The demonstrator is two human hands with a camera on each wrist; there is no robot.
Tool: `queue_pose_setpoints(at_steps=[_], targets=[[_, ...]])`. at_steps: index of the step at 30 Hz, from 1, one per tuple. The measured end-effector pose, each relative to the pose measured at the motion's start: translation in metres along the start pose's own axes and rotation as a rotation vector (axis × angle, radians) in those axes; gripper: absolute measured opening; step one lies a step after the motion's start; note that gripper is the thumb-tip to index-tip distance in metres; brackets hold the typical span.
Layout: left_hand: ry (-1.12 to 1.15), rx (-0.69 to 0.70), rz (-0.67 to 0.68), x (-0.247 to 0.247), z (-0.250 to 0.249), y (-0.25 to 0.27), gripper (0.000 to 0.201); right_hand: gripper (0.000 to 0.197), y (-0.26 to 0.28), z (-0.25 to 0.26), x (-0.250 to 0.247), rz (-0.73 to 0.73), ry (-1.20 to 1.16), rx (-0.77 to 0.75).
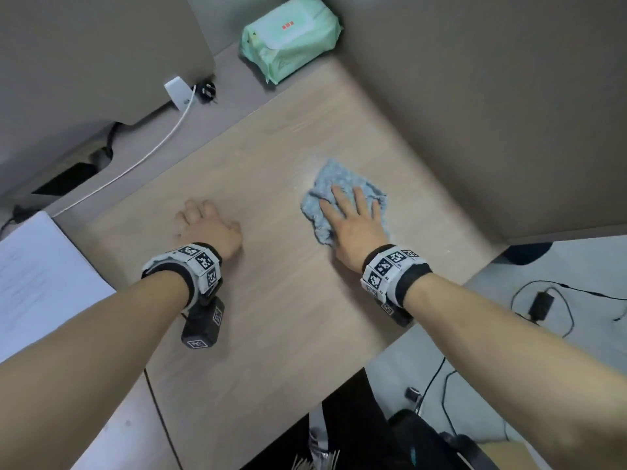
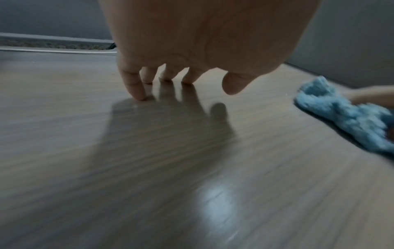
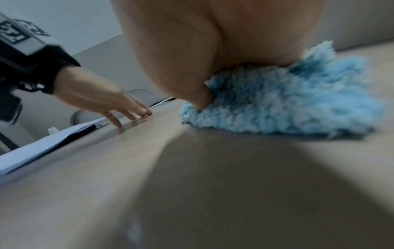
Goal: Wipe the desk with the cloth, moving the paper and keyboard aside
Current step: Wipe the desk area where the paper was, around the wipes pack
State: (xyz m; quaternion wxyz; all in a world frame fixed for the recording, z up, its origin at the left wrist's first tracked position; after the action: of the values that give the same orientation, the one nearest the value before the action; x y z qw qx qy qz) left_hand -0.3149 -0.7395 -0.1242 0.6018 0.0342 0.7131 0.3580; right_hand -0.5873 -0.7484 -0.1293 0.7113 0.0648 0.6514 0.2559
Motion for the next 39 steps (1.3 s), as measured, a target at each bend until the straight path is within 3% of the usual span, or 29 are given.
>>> queue_pose_setpoints(at_steps=[3,5,7,9,12,14,18,21,25,27,29,32,36,39], targets=[[0.036,-0.001,-0.038,-0.009,-0.008,0.003,0.064,0.074,0.005,-0.072,-0.015,-0.025,-0.052,0.202],[0.039,0.076,-0.118,-0.015,-0.018,0.009,0.061,0.073,-0.004,-0.109,-0.032,-0.037,-0.094,0.361],[0.043,0.183,-0.132,-0.012,-0.032,0.019,0.059,0.078,-0.021,-0.115,-0.039,-0.012,-0.099,0.466],[0.062,0.258,-0.108,-0.006,-0.044,0.029,0.060,0.083,-0.033,-0.089,-0.037,0.029,-0.106,0.431],[0.073,0.327,-0.073,0.003,-0.061,0.041,0.061,0.083,-0.021,-0.037,-0.017,0.028,-0.069,0.191],[0.072,0.391,-0.051,0.009,-0.076,0.048,0.062,0.079,0.004,-0.038,-0.006,-0.005,-0.055,0.160],[-0.016,0.515,-0.009,0.024,-0.105,0.061,0.063,0.071,0.054,-0.104,0.002,-0.048,-0.139,0.390],[-0.099,0.517,0.018,0.036,-0.115,0.068,0.063,0.069,0.095,-0.155,0.008,-0.069,-0.209,0.612],[-0.101,0.500,0.037,0.038,-0.115,0.066,0.067,0.077,0.096,-0.160,0.009,-0.029,-0.219,0.746],[-0.113,0.507,0.039,0.039,-0.114,0.065,0.068,0.080,0.075,-0.134,0.005,0.004,-0.225,0.696],[-0.136,0.505,0.026,0.041,-0.114,0.066,0.068,0.081,0.060,-0.094,0.007,0.020,-0.179,0.493],[-0.149,0.487,0.015,0.043,-0.118,0.066,0.067,0.078,0.083,-0.069,0.021,-0.002,-0.126,0.297],[-0.156,0.475,0.013,0.044,-0.119,0.066,0.068,0.073,0.136,-0.117,0.030,-0.090,-0.190,0.417],[-0.163,0.493,0.027,0.045,-0.117,0.065,0.070,0.068,0.144,-0.157,0.022,-0.142,-0.219,0.552]])
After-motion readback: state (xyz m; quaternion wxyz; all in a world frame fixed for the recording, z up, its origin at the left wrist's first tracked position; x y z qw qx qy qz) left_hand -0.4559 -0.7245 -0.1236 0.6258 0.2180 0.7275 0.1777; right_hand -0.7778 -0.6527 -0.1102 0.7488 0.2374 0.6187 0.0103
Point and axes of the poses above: each hand's wrist, its own y-axis away from the middle knuckle, its own x-axis out of the palm, z = x × y, the point moved 9 cm from there along -y, towards the middle knuckle
